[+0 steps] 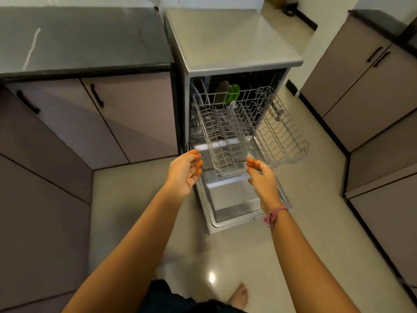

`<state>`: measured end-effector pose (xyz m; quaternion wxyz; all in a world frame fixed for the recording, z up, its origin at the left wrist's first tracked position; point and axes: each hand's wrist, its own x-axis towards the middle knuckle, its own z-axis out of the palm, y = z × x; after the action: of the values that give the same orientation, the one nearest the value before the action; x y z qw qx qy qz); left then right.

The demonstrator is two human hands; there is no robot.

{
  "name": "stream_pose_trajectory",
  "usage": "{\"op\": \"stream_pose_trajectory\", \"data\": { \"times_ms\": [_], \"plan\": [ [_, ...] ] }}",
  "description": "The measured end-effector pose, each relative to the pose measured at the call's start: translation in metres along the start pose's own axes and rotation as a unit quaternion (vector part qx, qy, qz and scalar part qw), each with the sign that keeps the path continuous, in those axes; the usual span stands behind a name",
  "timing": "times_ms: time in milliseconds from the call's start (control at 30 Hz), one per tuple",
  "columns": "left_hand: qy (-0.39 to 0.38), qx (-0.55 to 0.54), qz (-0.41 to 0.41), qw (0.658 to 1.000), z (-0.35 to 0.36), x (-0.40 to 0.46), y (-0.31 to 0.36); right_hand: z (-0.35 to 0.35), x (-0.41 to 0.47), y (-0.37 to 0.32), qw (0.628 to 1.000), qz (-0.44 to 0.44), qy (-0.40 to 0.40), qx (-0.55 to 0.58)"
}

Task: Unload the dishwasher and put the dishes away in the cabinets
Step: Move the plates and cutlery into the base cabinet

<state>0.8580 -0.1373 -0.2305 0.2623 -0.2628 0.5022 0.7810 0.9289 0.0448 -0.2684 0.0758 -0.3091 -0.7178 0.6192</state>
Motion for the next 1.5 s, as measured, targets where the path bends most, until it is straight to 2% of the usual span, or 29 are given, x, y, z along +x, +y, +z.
{"op": "stream_pose_trajectory", "data": {
  "times_ms": [200, 400, 567, 700, 1033, 1200, 1367, 1500],
  "plan": [
    [0.008, -0.029, -0.049, 0.998, 0.067, 0.004, -0.089, -0.075, 0.030, 0.044, 0.997, 0.061, -0.041, 0.020],
    [0.044, -0.056, -0.084, 0.994, 0.089, 0.019, -0.134, -0.109, 0.072, 0.072, 0.986, 0.144, -0.056, 0.064],
    [0.073, -0.077, -0.102, 0.989, 0.108, 0.057, -0.147, -0.110, 0.115, 0.086, 0.975, 0.196, -0.052, 0.087],
    [0.069, -0.100, -0.158, 0.980, 0.139, 0.097, -0.160, -0.112, 0.149, 0.089, 0.964, 0.242, -0.053, 0.097],
    [0.081, -0.057, -0.199, 0.975, 0.183, 0.177, -0.162, -0.108, 0.239, 0.097, 0.895, 0.380, 0.015, 0.234],
    [0.104, -0.032, -0.214, 0.971, 0.194, 0.200, -0.168, -0.094, 0.265, 0.107, 0.894, 0.386, 0.056, 0.219],
    [0.108, -0.076, -0.211, 0.969, 0.211, 0.214, -0.157, -0.084, 0.283, 0.103, 0.903, 0.379, 0.090, 0.182],
    [0.141, -0.105, -0.234, 0.956, 0.225, 0.239, -0.150, -0.083, 0.290, 0.108, 0.876, 0.403, 0.116, 0.240]
  ]
}}
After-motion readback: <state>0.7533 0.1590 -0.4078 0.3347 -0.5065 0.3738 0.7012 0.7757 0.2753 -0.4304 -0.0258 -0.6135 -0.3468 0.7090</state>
